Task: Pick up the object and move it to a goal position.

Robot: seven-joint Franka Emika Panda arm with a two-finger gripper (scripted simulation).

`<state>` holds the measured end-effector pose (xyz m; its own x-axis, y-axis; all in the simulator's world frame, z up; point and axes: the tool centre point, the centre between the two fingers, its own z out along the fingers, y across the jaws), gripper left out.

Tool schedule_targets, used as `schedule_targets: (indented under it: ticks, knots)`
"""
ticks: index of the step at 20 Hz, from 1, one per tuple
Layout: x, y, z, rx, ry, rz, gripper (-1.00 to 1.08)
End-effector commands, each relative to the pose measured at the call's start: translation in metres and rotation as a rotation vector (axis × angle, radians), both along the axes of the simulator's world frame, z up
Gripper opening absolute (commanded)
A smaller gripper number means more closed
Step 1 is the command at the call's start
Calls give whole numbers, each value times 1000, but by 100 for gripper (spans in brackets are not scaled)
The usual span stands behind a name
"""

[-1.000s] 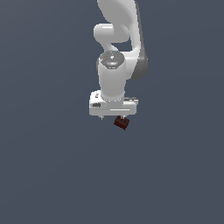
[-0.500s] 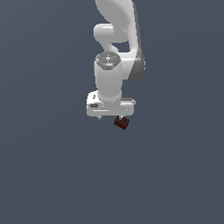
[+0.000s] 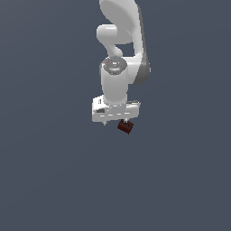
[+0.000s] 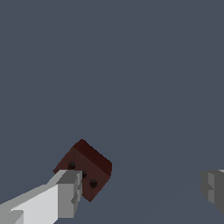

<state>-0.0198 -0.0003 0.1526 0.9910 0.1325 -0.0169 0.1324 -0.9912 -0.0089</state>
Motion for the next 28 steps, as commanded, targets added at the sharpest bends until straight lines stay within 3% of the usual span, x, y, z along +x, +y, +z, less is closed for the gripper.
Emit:
schedule_targets:
  ticks: [1, 20, 28]
  knots:
    - [-3, 3, -5, -2, -1, 54, 100]
    - [-42, 43, -59, -4, -12, 658, 100]
    - [-55, 55, -72, 0, -17, 826, 100]
